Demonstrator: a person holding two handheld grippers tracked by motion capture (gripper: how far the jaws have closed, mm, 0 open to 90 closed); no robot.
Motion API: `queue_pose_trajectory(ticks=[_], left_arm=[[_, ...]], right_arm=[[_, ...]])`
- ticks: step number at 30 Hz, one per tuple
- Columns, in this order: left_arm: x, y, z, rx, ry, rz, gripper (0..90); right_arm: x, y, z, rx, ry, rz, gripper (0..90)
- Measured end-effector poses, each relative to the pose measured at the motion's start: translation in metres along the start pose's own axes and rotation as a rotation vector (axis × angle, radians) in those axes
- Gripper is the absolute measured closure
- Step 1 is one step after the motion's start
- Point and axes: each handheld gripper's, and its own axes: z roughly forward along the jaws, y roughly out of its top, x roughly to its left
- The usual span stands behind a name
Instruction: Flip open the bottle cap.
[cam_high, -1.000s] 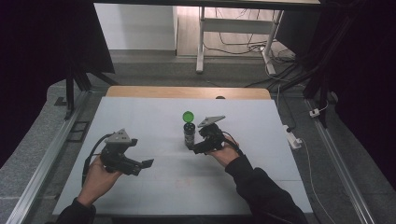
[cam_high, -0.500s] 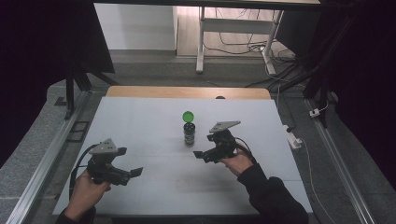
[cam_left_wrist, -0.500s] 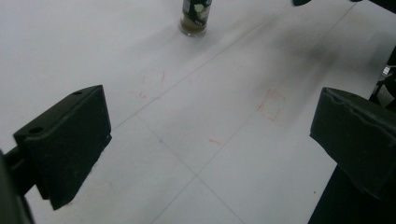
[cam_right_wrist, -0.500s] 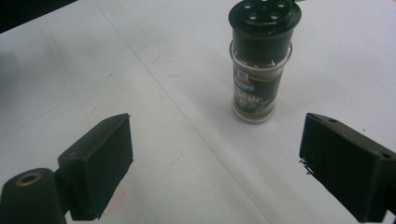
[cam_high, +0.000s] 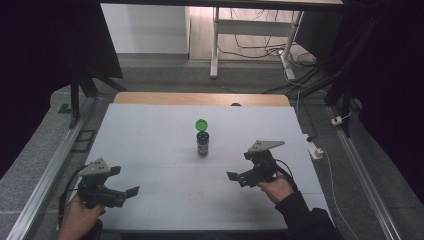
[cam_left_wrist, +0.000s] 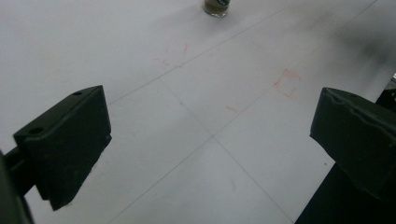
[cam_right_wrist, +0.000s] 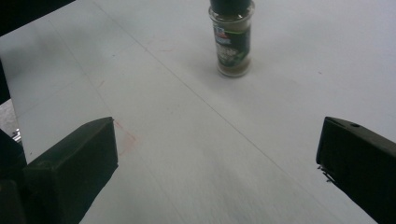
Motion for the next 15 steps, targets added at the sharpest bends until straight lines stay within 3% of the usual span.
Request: queue_pose_trajectory(ticks=[15], left_arm=[[0.006, -0.026, -0.021, -0.010, 0.060, -0.042, 0.0]], right_arm=[[0.004, -0.051, -0.058, -0.022, -0.161, 0.073, 0.0]])
